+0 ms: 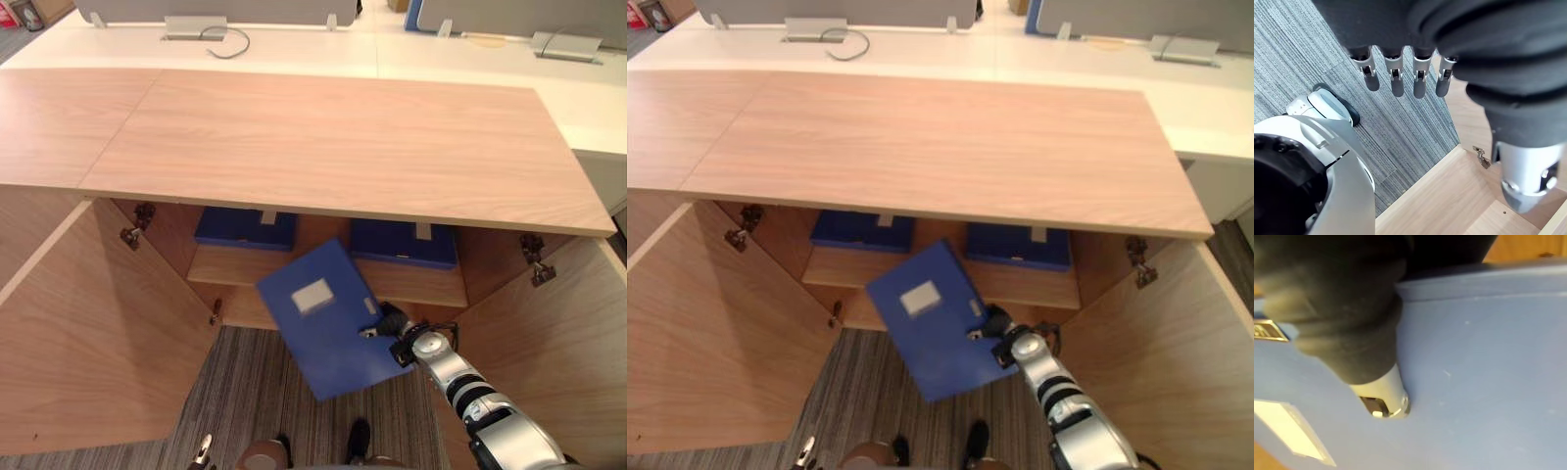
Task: Walk over to the cabinet, pick up the folder, carry it to the office cabinet, place the folder inside the office cabinet, then close the office cabinet door
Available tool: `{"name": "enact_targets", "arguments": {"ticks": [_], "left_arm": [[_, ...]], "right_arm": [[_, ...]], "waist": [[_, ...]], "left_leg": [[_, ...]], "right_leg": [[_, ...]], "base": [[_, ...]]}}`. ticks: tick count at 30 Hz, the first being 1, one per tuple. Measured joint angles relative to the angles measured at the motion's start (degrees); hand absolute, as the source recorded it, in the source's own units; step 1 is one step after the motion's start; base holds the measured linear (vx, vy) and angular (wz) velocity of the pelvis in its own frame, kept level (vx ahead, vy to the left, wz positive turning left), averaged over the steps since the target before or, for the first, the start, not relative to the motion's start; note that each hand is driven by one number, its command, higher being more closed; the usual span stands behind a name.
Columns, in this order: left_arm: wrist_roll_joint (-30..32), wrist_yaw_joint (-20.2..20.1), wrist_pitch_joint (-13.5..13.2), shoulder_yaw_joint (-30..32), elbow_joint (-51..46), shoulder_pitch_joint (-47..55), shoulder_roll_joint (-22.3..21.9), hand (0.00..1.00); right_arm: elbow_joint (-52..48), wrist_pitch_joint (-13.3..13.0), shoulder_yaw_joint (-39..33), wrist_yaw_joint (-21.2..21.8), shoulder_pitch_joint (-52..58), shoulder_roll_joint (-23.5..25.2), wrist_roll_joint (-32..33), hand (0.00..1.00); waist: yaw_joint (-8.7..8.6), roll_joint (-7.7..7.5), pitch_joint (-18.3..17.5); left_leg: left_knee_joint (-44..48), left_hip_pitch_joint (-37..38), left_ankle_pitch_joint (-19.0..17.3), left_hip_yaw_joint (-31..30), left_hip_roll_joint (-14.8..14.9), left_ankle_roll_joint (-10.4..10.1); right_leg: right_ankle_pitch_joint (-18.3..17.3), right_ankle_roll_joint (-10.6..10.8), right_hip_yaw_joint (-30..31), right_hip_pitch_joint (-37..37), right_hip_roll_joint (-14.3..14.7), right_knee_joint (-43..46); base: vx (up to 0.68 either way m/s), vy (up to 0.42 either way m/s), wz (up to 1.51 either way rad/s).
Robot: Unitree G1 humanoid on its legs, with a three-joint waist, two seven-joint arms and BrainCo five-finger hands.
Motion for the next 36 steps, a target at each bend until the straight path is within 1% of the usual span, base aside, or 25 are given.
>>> {"name": "enact_targets", "arguments": {"ticks": [2, 5, 6, 7, 9, 10, 11, 12, 13, 14, 15, 16, 17, 18, 19, 21, 22, 23, 24, 27, 28, 30, 36], "left_arm": [[-0.13, 0.46, 0.0, -0.04, -0.6, -0.11, -0.25, 0.0], [-0.51, 0.98, -0.01, -0.06, -0.68, -0.37, -0.74, 0.0], [-0.52, 1.07, 0.0, -0.08, -1.14, -0.41, -1.52, 0.0], [-0.52, 1.11, 0.01, -0.11, -1.57, -0.42, -1.85, 0.0], [-0.66, 1.46, 0.0, -0.53, -2.94, -0.68, -2.57, 0.0], [-0.86, 1.56, 0.0, -0.71, -3.18, -0.76, -2.63, 0.0], [-1.57, 1.75, -0.01, -0.93, -3.75, -0.83, -2.83, 0.0], [-2.26, 2.03, -0.18, -1.01, -4.64, -1.08, -3.27, 0.0], [-2.28, 2.17, -0.18, -1.02, -4.96, -1.26, -3.57, 0.0], [-2.28, 2.25, -0.18, -1.02, -4.99, -1.33, -3.81, 0.0], [-2.28, 2.36, -0.17, -1.02, -5.0, -1.37, -4.43, 0.0], [-2.33, 2.38, -0.16, -1.02, -5.01, -1.37, -4.71, 0.0], [-2.53, 2.45, -0.15, -0.99, -5.0, -1.35, -5.11, 0.0], [-2.78, 2.65, -0.16, -0.9, -5.12, -1.36, -5.49, 0.0], [-2.88, 2.69, -0.16, -0.9, -5.12, -1.36, -5.49, 0.0], [-3.98, 2.85, -0.15, -0.91, -5.12, -1.4, -5.58, 0.0], [-4.01, 2.94, -0.15, -0.91, -5.11, -1.47, -5.59, 0.0], [-3.99, 3.13, -0.15, -0.9, -5.09, -1.54, -5.69, 0.0], [-3.92, 3.55, -0.13, -0.85, -5.06, -1.74, -5.76, 0.0], [-3.55, 3.96, -0.14, -0.65, -5.1, -1.83, -5.81, 0.0], [-3.5, 4.11, -0.14, -0.57, -5.07, -1.9, -5.82, 0.0], [-3.33, 4.32, -0.15, -0.37, -5.12, -2.38, -5.89, 0.0], [-2.25, 5.27, -0.07, 0.25, -5.11, -2.63, -6.12, 0.0]], "right_arm": [[0.1, 0.41, -2.5, -1.55, -0.35, 0.06, 3.51, 1.0], [0.1, 0.97, -6.99, -3.69, -0.82, 1.39, 6.32, 1.0], [0.09, 1.03, -8.9, -4.4, -1.7, 2.0, 8.2, 1.0], [0.08, 1.06, -9.45, -4.58, -2.17, 2.18, 9.18, 1.0], [-0.69, 1.38, -11.66, -6.05, -4.41, 3.37, 14.88, 1.0], [-1.51, 1.44, -12.03, -6.23, -5.0, 3.6, 16.02, 1.0], [-3.44, 1.48, -12.59, -6.53, -5.97, 3.89, 18.17, 1.0], [-7.46, 1.39, -13.32, -7.28, -7.99, 4.21, 22.0, 1.0], [-9.45, 1.27, -13.37, -7.68, -9.76, 4.27, 23.89, 1.0], [-10.4, 1.16, -13.36, -7.76, -11.0, 4.28, 25.0, 1.0], [-11.87, 1.0, -13.46, -7.84, -13.44, 4.27, 27.76, 1.0], [-12.38, 0.9, -13.53, -8.02, -14.62, 4.31, 29.22, 1.0], [-13.64, 0.83, -13.59, -8.48, -16.91, 4.36, 33.16, 1.0], [-15.88, 0.05, -15.37, -8.67, -19.36, 4.92, 39.21, 1.0], [-16.4, -0.42, -15.94, -8.81, -19.84, 5.13, 40.63, 1.0], [-19.24, -2.42, -20.79, -10.79, -24.11, 5.8, 48.84, 1.0], [-19.64, -3.05, -21.68, -11.29, -25.04, 5.71, 50.61, 1.0], [-21.42, -4.48, -22.98, -12.66, -26.17, 5.72, 53.47, 1.0], [-24.49, -6.57, -24.51, -14.52, -26.59, 5.9, 55.89, 1.0], [-26.46, -9.09, -26.37, -16.16, -28.94, 5.79, 59.31, 1.0], [-26.46, -9.4, -26.55, -16.51, -29.81, 5.65, 59.63, 1.0], [-26.49, -9.51, -26.45, -18.25, -33.15, 5.77, 60.59, 1.0], [-25.69, -9.81, -26.99, -20.83, -39.29, 5.11, 63.35, 1.0]], "waist": [[0.15, 0.84, 1.21], [0.27, 1.95, 3.11], [0.33, 2.6, 4.16], [0.37, 2.9, 4.57], [0.26, 3.73, 7.12], [0.03, 3.95, 7.76], [-0.18, 4.24, 8.82], [-0.63, 4.55, 10.68], [-0.74, 4.6, 11.74], [-0.8, 4.71, 12.31], [-1.11, 5.19, 13.15], [-1.18, 5.4, 13.55], [-1.19, 5.47, 14.17], [-1.37, 5.58, 14.43], [-1.43, 5.61, 14.51], [-1.91, 5.72, 15.59], [-1.93, 5.73, 15.8], [-1.94, 5.84, 16.06], [-1.92, 5.99, 16.44], [-2.42, 6.01, 16.8], [-2.57, 6.01, 16.81], [-2.59, 6.1, 16.87], [-2.6, 6.23, 17.06]], "left_leg": [[2.23, -1.57, -0.78, -0.03, 0.53, 0.05], [4.67, -3.19, -1.5, -0.08, 1.04, 0.12], [6.12, -4.68, -1.82, -0.04, 1.3, 0.26], [6.81, -5.48, -1.87, -0.05, 1.37, 0.36], [9.34, -7.54, -2.16, 0.04, 1.34, 0.74], [10.21, -8.25, -2.39, 0.08, 1.29, 0.83], [11.83, -9.55, -2.82, 0.17, 1.12, 1.09], [14.81, -12.4, -3.51, 0.43, 0.51, 1.31], [16.53, -14.05, -4.07, 0.98, 0.17, 1.64], [17.58, -15.02, -4.4, 1.23, -0.01, 1.77], [19.37, -16.84, -4.92, 1.6, -0.27, 1.9], [20.13, -17.44, -5.29, 1.83, -0.31, 1.91], [21.64, -18.57, -5.88, 2.46, -0.29, 1.97], [23.62, -20.62, -6.62, 2.69, -0.12, 1.9], [24.01, -21.06, -6.82, 2.7, -0.09, 1.91], [26.75, -23.36, -7.9, 2.88, -0.11, 1.8], [27.36, -24.03, -8.19, 2.95, -0.15, 1.75], [28.56, -25.25, -8.82, 3.02, -0.1, 1.76], [29.54, -26.22, -9.37, 3.36, -0.14, 1.66], [30.01, -27.12, -9.62, 4.17, -0.58, 1.69], [30.08, -27.39, -9.69, 4.27, -0.59, 1.71], [30.29, -28.73, -9.73, 4.45, -0.62, 1.7], [31.87, -32.79, -9.89, 4.3, -0.77, 1.87]], "right_leg": [[-0.01, -0.01, 0.04, -1.06, 0.09, 0.95], [-0.05, -0.03, 0.05, -2.04, 0.02, 2.38], [-0.45, -0.04, 0.11, -3.72, -0.21, 4.25], [-0.74, -0.03, 0.1, -4.69, -0.35, 5.35], [-3.44, -0.02, 0.07, -8.6, -1.59, 12.08], [-4.36, -0.01, 0.05, -9.9, -2.03, 14.27], [-5.73, 0.02, 0.07, -12.13, -2.82, 17.85], [-8.33, 0.29, 0.43, -16.57, -4.48, 24.4], [-9.55, 0.35, 1.17, -19.26, -5.4, 27.91], [-10.19, 0.35, 1.57, -20.83, -5.86, 29.82], [-11.23, 0.51, 2.21, -23.35, -6.55, 32.69], [-11.64, 0.51, 2.54, -24.3, -6.77, 33.75], [-12.49, 0.46, 3.35, -26.22, -7.03, 35.72], [-13.45, 0.33, 3.94, -28.7, -7.2, 38.19], [-13.66, 0.27, 4.09, -29.18, -7.25, 38.66], [-15.33, 0.03, 4.68, -32.3, -7.82, 42.54], [-15.71, -0.07, 4.88, -33.15, -7.96, 43.42], [-16.23, -0.29, 5.23, -34.78, -8.08, 44.98], [-17.03, -0.36, 5.75, -36.24, -8.34, 46.72], [-18.03, -0.37, 6.34, -38.11, -9.17, 48.81], [-18.09, -0.41, 6.37, -38.56, -9.22, 49.18], [-18.19, -0.53, 6.56, -40.17, -9.3, 49.61], [-18.35, -0.6, 6.6, -43.95, -9.76, 50.73]], "base": [[-0.09, 0.024, -0.01], [-0.12, 0.03, -0.02], [-0.12, 0.032, -0.02], [-0.18, 0.046, 0.0], [-0.15, 0.036, 0.04], [-0.15, 0.035, 0.04], [-0.17, 0.03, 0.06], [-0.21, 0.02, 0.02], [-0.19, 0.003, -0.03], [-0.17, -0.023, -0.09], [-0.13, -0.022, -0.08], [-0.13, -0.024, -0.14], [-0.12, -0.031, -0.16], [-0.09, -0.028, -0.13], [-0.08, -0.048, -0.04], [-0.04, -0.04, 0.01], [0.0, 0.0, 0.0], [0.0, 0.0, 0.0], [0.0, 0.0, 0.0], [0.04, 0.008, 0.01], [0.03, 0.009, 0.01], [0.0, 0.0, 0.0], [-0.03, 0.019, 0.06]]}}
